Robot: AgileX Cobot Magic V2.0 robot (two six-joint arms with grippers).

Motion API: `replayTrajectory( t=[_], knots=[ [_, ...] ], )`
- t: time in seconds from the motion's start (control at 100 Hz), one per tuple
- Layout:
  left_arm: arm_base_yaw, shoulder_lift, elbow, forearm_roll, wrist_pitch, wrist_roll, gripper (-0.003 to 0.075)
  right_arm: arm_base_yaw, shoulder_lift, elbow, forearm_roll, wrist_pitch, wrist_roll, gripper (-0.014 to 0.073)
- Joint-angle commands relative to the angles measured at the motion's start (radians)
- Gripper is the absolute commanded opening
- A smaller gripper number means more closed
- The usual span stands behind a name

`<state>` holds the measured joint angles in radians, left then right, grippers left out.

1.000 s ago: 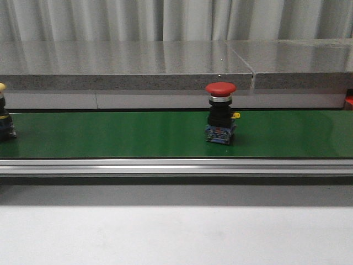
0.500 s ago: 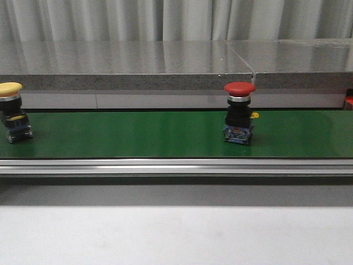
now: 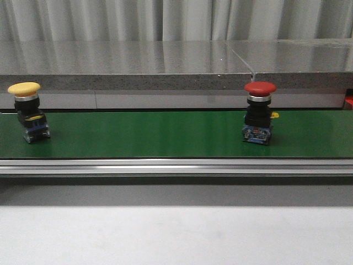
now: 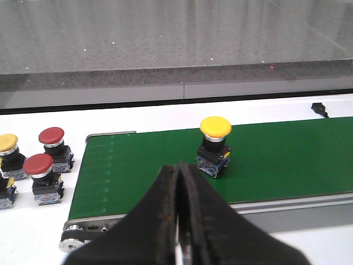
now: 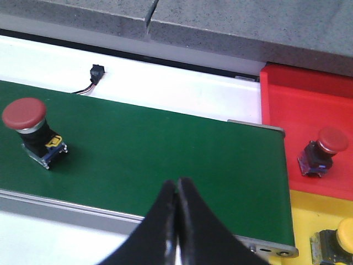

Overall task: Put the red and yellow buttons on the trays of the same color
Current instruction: 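Lower the right gripper over the red button arriving on the belt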

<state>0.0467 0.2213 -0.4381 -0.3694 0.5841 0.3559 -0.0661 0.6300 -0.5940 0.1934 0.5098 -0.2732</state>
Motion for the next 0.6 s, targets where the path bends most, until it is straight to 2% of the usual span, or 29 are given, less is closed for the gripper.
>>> replayTrajectory(
  t=[0.0,0.07,0.11,0.14,0.18,0.21,0.25,0.42,0.59],
  knots=[
    [-0.007,0.009,-0.028,-0.027,-0.073,-0.003,-0.0019,0.002,-0.004,-0.026,0.018,-0.049,-0.006,0.0024],
    [-0.007,0.009,-0.028,-0.027,-0.073,-0.003,-0.0019,0.002,-0.004,-0.026,0.025,-0.036,-0.006,0.0142],
    [-0.007,0.009,-0.028,-0.027,-0.073,-0.003,-0.0019,0.002,-0.004,-0.026,0.033,-0.032,-0.006,0.0271],
    [-0.007,0.009,-0.028,-0.027,-0.073,-0.003,-0.0019,0.002,-0.004,-0.026,0.037,-0.031,-0.006,0.0334],
    [-0.007,0.009,-0.028,-0.027,-0.073,-0.003,-0.0019,0.002,-0.004,-0.026,0.049,-0.031,-0.006,0.0484],
    [-0.007,0.009,-0.028,-0.027,-0.073,-0.003,-0.0019,0.002,-0.004,-0.026,0.058,-0.031,-0.006,0.0545],
    [-0.007,0.009,-0.028,-0.027,-0.073,-0.003,-0.0019,0.002,-0.004,-0.026,0.072,-0.031,-0.006,0.0667],
    [-0.007,0.009,-0.028,-0.027,-0.073,-0.003,-0.0019,0.002,0.015,-0.035,0.109,-0.045,-0.006,0.0636],
    [-0.007,0.009,-0.028,-0.027,-0.073,-0.003,-0.0019,0.005,0.135,-0.13,0.136,0.071,-0.006,0.0636]
  ],
)
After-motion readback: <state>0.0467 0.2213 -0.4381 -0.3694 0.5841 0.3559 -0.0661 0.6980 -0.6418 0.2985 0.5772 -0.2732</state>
